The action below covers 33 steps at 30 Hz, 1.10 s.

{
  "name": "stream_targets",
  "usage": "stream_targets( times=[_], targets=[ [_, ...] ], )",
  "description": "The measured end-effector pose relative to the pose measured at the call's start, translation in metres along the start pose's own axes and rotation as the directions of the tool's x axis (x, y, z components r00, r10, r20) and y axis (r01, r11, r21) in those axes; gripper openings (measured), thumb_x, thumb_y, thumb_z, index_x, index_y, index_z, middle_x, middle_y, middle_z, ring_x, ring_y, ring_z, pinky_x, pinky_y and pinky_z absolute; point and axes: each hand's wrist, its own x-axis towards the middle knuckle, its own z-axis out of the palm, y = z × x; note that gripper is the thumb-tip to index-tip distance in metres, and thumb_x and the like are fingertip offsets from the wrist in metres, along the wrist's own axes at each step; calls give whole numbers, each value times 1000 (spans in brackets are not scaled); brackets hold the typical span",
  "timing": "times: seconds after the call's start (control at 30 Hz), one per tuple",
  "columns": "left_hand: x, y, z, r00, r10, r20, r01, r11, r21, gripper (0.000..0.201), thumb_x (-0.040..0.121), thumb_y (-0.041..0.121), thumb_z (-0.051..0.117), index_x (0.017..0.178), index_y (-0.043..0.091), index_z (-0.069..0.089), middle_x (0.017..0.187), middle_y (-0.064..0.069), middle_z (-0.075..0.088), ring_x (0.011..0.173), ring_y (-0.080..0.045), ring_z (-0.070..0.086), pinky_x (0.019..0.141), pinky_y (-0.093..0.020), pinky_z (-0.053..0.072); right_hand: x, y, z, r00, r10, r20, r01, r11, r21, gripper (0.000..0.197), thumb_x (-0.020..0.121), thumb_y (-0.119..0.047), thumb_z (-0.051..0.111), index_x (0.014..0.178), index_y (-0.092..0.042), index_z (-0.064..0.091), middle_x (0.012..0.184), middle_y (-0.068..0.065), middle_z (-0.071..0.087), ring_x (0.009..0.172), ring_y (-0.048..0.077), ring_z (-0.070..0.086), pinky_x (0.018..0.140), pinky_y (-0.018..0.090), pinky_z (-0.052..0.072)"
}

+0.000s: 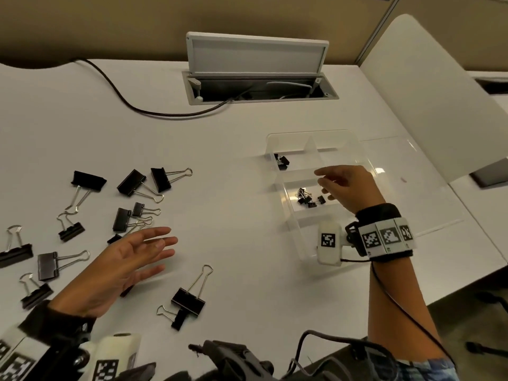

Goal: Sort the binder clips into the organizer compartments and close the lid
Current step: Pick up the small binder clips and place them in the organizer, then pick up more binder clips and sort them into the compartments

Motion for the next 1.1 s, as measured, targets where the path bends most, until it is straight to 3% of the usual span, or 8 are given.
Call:
stream_targets(
  times=[0.17,0.3,0.4,0.5,0.7,0.83,0.97,1.1],
  targets=[
    [-18,7,-23,978,84,-189,-58,989,139,29,86,18,57,114,21,61,114,2,67,110,-16,61,86,-30,50,-31,-50,48,950,-206,234,189,977,96,20,84,-16,65,103,-17,69,85,3,72,73,13,69,71,21,57],
    [-37,8,-51,927,164,-338,-64,955,289,29,89,18,57,118,22,60,118,5,63,104,-1,55,88,-28,38,-43,-75,99,863,-335,379,349,936,32,20,85,-15,64,104,-15,70,88,4,70,77,13,65,78,23,53],
    [-53,2,-70,863,236,-446,-55,923,382,33,87,19,61,119,22,59,120,0,61,113,-12,54,79,-20,39,-51,-91,132,784,-391,482,469,882,-46,22,86,-16,61,106,-14,69,89,7,70,79,19,63,81,32,52],
    [-68,-10,-83,837,273,-474,0,867,498,39,86,22,64,124,21,57,126,0,58,117,-12,50,92,-24,38,-63,-109,154,697,-390,601,524,850,-56,25,87,-24,61,110,-16,66,96,6,68,84,19,63,83,36,51],
    [-91,-37,-88,902,216,-374,133,684,717,54,84,25,66,134,19,48,136,-2,49,122,-17,48,96,-26,37,-96,-128,184,516,-243,821,606,781,-149,61,67,-56,71,119,-27,56,107,-2,55,91,13,49,76,25,42],
    [-102,-51,-92,903,185,-388,191,637,747,56,78,27,72,130,20,50,121,-2,56,101,-11,50,81,-19,36,-103,-116,186,523,-229,821,600,783,-164,51,71,-46,72,116,-27,56,100,-5,49,90,13,48,77,25,44],
    [-107,-60,-97,899,174,-402,210,634,744,55,74,26,76,124,19,54,107,3,55,93,-9,51,66,-11,34,-92,-113,178,595,-263,759,604,770,-207,32,84,-24,61,115,-24,59,107,1,58,94,16,54,81,26,46],
    [-102,-54,-90,908,227,-352,142,624,768,51,80,23,71,127,18,52,122,-2,55,98,-9,50,80,-18,38,-82,-120,179,689,-306,657,634,693,-342,32,87,-21,54,119,-22,58,119,4,57,107,24,52,92,36,45]
  ],
)
